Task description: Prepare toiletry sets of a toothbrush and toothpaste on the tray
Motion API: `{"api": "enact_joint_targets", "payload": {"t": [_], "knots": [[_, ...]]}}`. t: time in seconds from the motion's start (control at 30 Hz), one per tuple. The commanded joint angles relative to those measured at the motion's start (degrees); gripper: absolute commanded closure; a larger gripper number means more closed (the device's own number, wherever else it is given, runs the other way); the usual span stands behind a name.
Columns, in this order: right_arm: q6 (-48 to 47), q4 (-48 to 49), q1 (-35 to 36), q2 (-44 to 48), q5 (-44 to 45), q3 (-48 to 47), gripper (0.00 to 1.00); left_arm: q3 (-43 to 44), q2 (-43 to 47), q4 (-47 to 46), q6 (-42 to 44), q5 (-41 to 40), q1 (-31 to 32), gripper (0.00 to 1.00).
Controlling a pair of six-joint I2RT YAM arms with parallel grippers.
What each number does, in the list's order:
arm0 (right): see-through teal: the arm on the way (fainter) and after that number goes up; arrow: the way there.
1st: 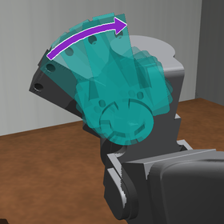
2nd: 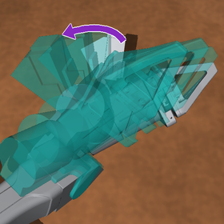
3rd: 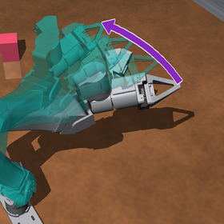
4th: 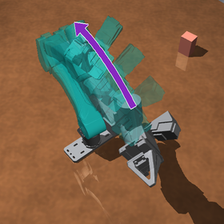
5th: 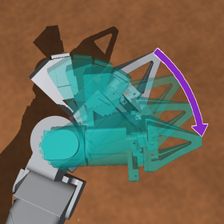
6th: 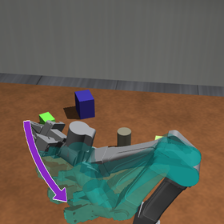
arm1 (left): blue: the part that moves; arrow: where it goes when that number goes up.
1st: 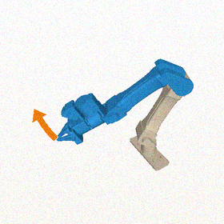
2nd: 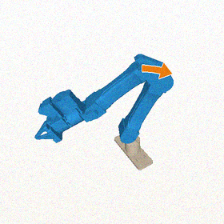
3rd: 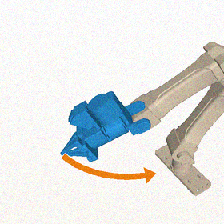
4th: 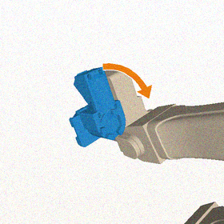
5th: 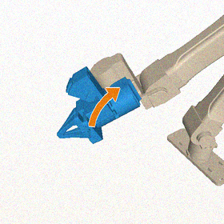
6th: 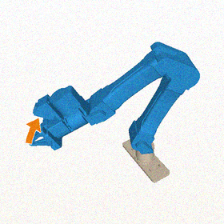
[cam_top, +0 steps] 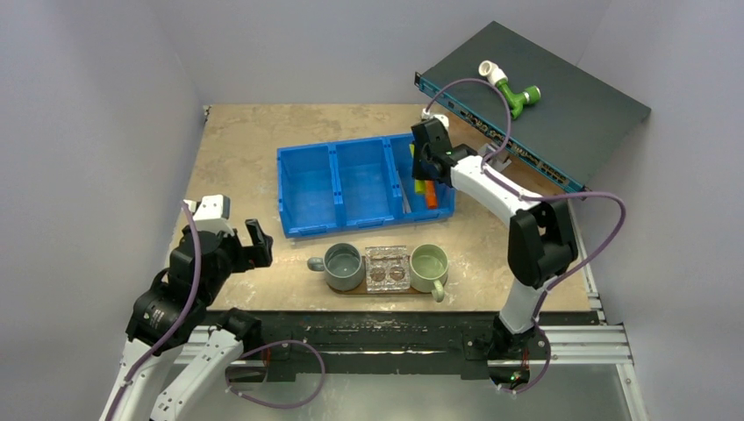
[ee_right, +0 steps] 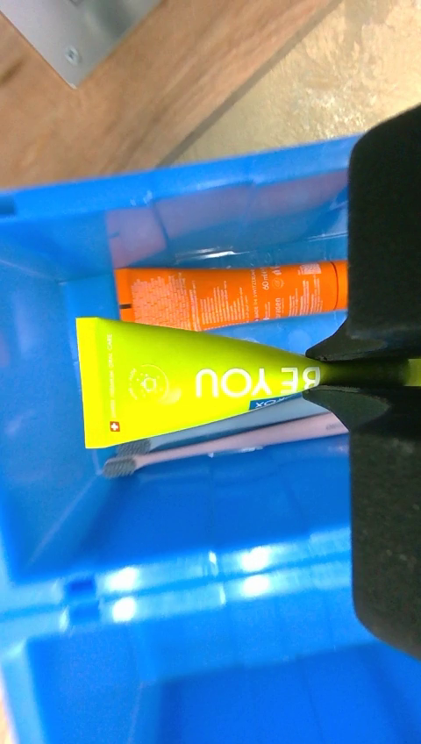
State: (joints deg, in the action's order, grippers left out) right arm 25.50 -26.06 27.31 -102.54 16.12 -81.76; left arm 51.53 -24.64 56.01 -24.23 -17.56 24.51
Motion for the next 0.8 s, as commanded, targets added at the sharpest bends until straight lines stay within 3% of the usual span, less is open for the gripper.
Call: {"api": "enact_joint_targets", "payload": {"t": [0.0,0.43,0.77], "knots": [[-1.1,-0.1,0.2,5.0,-0.2,-3.5,1.00,2.8,-2.1,-0.7,1.0,1.5,0.0,0.00],[-2.6,4.2,6.5,15.1,-14.8,-5.0,1.00,11.7,-6.6,-1.0,0.8,13.6,0.0,0.00],[6.5,15.1,14.2,20.9,-24.3,-3.4,1.00,13.6,-7.2,-5.8,-4.8,30.2,0.0,0.00]]}}
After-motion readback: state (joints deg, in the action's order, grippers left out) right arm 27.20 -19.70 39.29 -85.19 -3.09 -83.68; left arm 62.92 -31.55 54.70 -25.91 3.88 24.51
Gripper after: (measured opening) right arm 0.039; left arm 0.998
